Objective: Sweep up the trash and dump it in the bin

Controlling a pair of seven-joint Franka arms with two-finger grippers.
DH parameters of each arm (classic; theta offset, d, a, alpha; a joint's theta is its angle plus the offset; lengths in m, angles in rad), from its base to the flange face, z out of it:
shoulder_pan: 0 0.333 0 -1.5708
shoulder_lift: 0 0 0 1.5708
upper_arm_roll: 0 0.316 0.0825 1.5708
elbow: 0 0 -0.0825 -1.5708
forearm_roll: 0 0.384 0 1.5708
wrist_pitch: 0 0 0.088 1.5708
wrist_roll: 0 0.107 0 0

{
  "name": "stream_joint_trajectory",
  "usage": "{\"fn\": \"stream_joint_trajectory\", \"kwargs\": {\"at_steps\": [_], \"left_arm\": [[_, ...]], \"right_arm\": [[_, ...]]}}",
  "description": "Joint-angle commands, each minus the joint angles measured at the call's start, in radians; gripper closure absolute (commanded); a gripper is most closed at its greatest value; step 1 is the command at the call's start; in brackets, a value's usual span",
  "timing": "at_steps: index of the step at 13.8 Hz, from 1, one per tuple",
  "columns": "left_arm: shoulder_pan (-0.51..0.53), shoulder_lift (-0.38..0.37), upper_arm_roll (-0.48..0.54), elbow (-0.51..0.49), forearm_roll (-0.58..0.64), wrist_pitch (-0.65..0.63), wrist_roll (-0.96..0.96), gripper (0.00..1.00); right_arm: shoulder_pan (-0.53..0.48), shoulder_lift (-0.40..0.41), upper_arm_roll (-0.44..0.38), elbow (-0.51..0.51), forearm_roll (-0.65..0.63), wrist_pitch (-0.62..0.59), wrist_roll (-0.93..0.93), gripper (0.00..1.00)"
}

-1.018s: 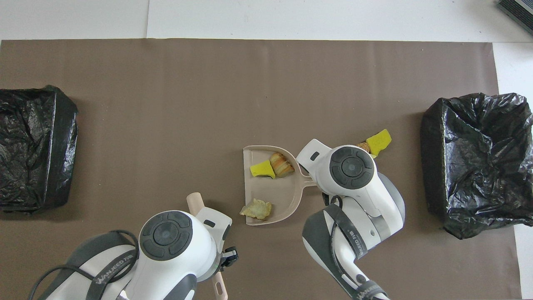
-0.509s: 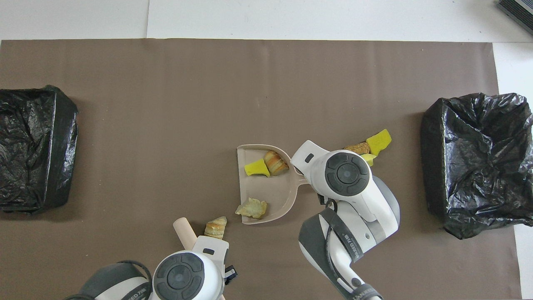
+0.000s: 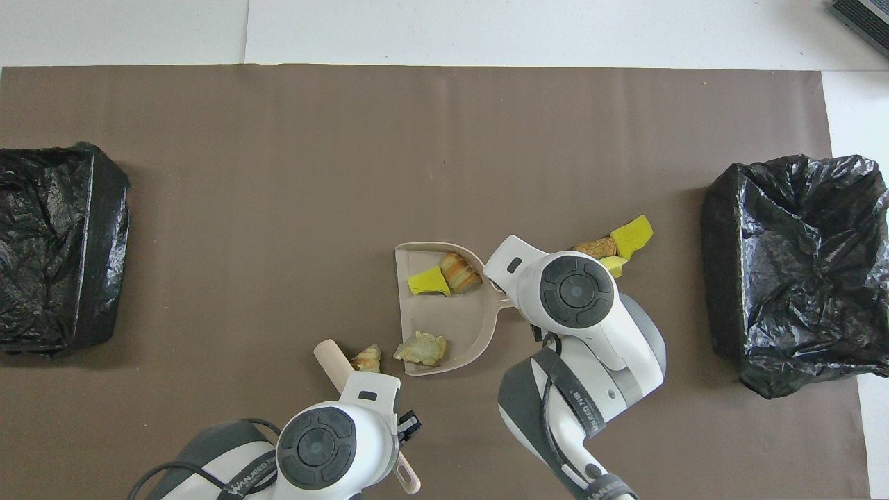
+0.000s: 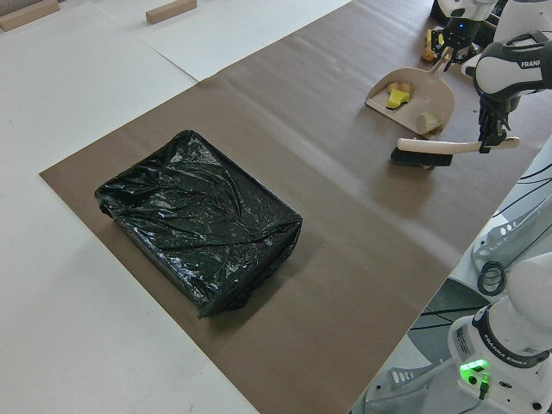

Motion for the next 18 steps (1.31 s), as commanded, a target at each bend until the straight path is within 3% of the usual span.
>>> {"fn": "stream_joint_trajectory", "kwargs": {"at_steps": [1, 3, 9, 12, 15, 18], "left_arm": [[0.048, 0.122, 0.006, 0.145, -0.010, 0.041, 0.028, 1.00], [0.055, 0.157, 0.002, 0.191, -0.009, 0.076, 0.067, 1.00], [0.038, 0.165, -0.013, 0.226, 0.008, 0.064, 0.140, 1.00], [0.066, 0.126, -0.004, 0.242, 0.039, -0.093, 0.269, 1.00], [0.164, 0.064, -0.005, 0.239, 0.039, -0.218, 0.384, 1.00], [0.193, 0.006, -0.005, 0.136, 0.039, -0.246, 0.502, 1.00]], "right_arm": [[-0.014, -0.005, 0.004, -0.019, -0.022, 0.021, -0.034, 1.00], [-0.014, -0.005, 0.004, -0.019, -0.022, 0.021, -0.034, 1.00], [-0.016, -0.005, 0.004, -0.019, -0.022, 0.020, -0.034, 1.00], [-0.016, -0.005, 0.004, -0.019, -0.022, 0.020, -0.034, 1.00], [-0.017, -0.005, 0.004, -0.019, -0.022, 0.020, -0.034, 1.00], [-0.017, -0.005, 0.004, -0.019, -0.021, 0.019, -0.032, 1.00]]}}
